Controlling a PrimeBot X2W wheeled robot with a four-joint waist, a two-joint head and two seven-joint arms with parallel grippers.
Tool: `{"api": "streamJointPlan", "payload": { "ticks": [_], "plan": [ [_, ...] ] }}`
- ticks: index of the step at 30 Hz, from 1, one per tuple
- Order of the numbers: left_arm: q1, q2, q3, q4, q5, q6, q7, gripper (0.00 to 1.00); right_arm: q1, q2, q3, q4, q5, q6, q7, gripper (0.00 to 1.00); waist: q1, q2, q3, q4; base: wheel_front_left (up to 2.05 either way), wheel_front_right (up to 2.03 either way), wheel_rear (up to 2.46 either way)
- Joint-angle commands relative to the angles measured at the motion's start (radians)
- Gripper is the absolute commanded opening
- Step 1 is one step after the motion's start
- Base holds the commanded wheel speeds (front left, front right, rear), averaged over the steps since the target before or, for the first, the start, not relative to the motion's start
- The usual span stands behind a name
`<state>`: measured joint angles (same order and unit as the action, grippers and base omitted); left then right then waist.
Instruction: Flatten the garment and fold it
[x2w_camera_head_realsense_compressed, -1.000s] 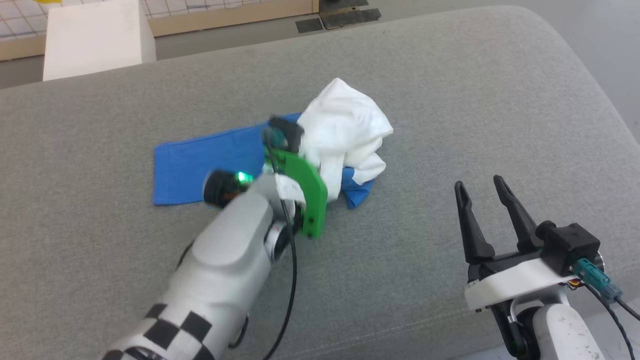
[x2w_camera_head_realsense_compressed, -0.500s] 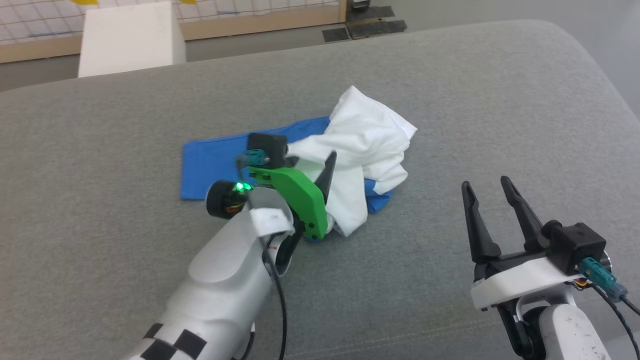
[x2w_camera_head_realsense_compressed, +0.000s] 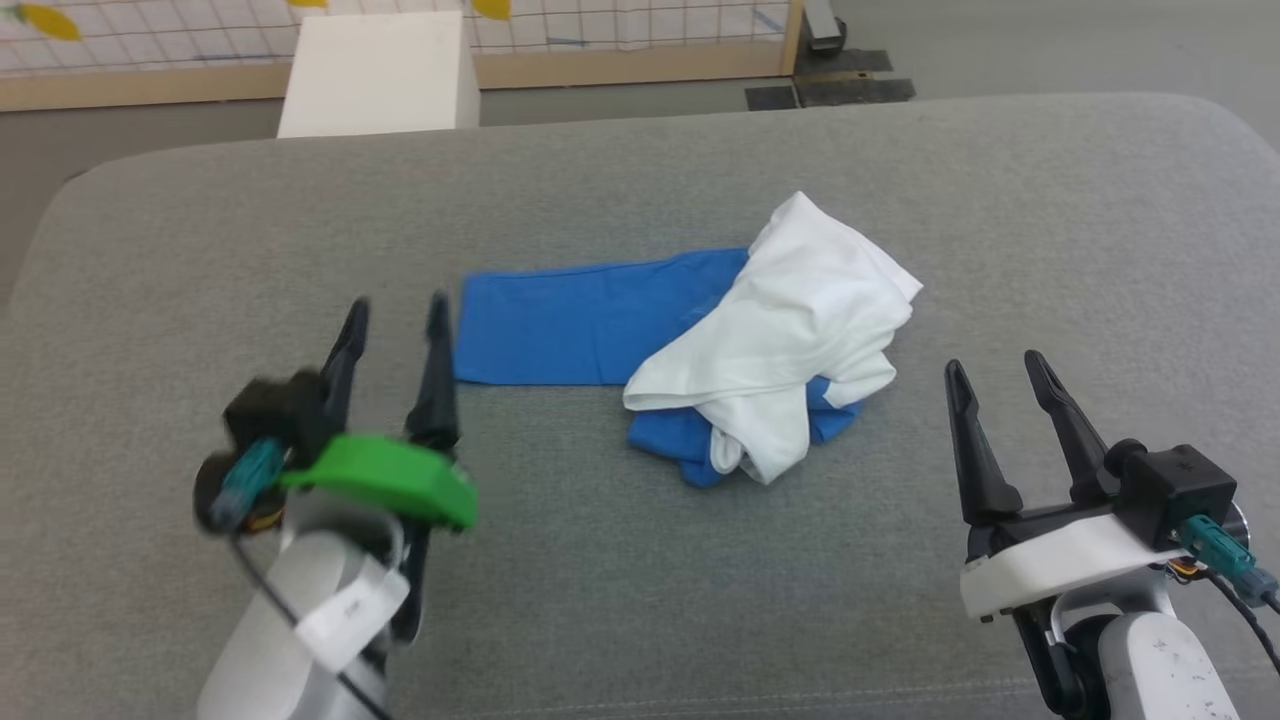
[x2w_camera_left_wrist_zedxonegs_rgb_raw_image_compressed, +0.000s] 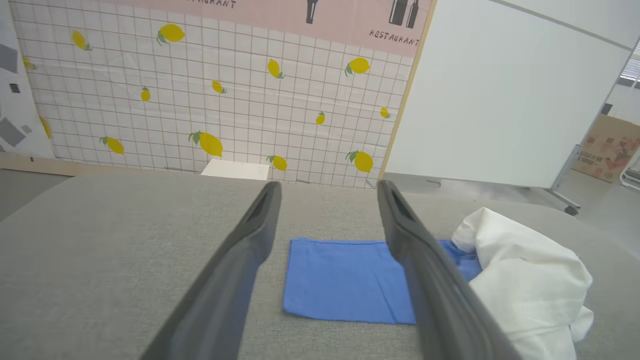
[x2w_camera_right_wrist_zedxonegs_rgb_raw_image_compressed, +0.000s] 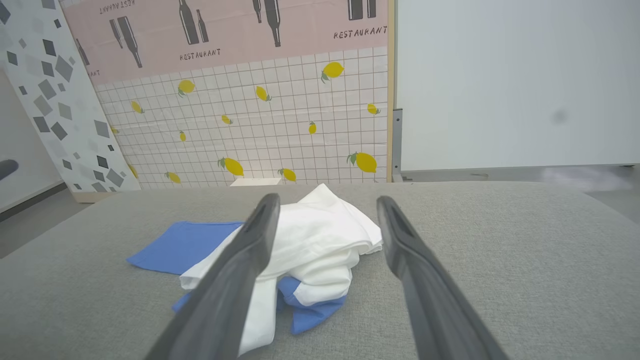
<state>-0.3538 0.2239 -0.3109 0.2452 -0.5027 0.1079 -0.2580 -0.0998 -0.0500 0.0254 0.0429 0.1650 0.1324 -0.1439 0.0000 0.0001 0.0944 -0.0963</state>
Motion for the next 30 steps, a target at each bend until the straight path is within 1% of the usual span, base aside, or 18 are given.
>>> {"api": "streamJointPlan", "payload": {
  "ticks": [1,4,6,10,13,17,23,30],
  "plan": [
    [0.052,0.004,0.030,-0.029,0.031,-0.003,-0.003,1.00,0.016,0.000,-0.003,-0.005,-0.009,-0.002,0.005,1.00,0.0000,-0.0001,-0.009,0.020,0.00,0.00,0.00],
    [0.135,-0.005,0.097,-0.083,0.081,-0.026,-0.004,1.00,0.021,0.000,-0.003,-0.004,-0.010,-0.002,0.014,1.00,0.0000,-0.0001,-0.014,0.035,0.00,0.00,0.00],
    [0.181,-0.017,0.134,-0.111,0.110,-0.033,-0.004,1.00,0.024,0.000,-0.002,-0.002,-0.012,-0.002,0.020,1.00,0.0000,-0.0001,-0.017,0.043,0.00,0.00,0.00],
    [0.248,-0.049,0.188,-0.141,0.152,-0.053,-0.004,1.00,0.027,0.000,-0.004,0.003,-0.013,-0.002,0.032,1.00,0.0000,-0.0001,-0.020,0.056,0.00,0.00,0.00],
    [0.270,-0.073,0.214,-0.155,0.176,-0.070,-0.004,1.00,0.021,0.000,-0.005,0.012,-0.019,-0.002,0.059,1.00,0.0000,-0.0001,-0.014,0.066,0.00,0.00,0.00],
    [0.268,-0.099,0.239,-0.165,0.205,-0.093,-0.004,1.00,-0.036,0.000,0.004,0.058,-0.036,-0.002,0.141,1.00,0.0000,-0.0001,0.006,0.080,0.00,0.00,0.00],
    [0.248,-0.130,0.264,-0.169,0.238,-0.124,-0.004,1.00,-0.188,0.000,0.035,0.191,-0.038,-0.002,0.290,1.00,0.0000,-0.0001,0.047,0.109,0.00,0.00,0.00],
    [0.228,-0.156,0.279,-0.161,0.259,-0.150,-0.004,1.00,-0.366,0.000,0.012,0.365,-0.067,-0.002,0.468,1.00,0.0000,-0.0001,0.081,0.146,0.00,0.00,0.00]
  ]
}}
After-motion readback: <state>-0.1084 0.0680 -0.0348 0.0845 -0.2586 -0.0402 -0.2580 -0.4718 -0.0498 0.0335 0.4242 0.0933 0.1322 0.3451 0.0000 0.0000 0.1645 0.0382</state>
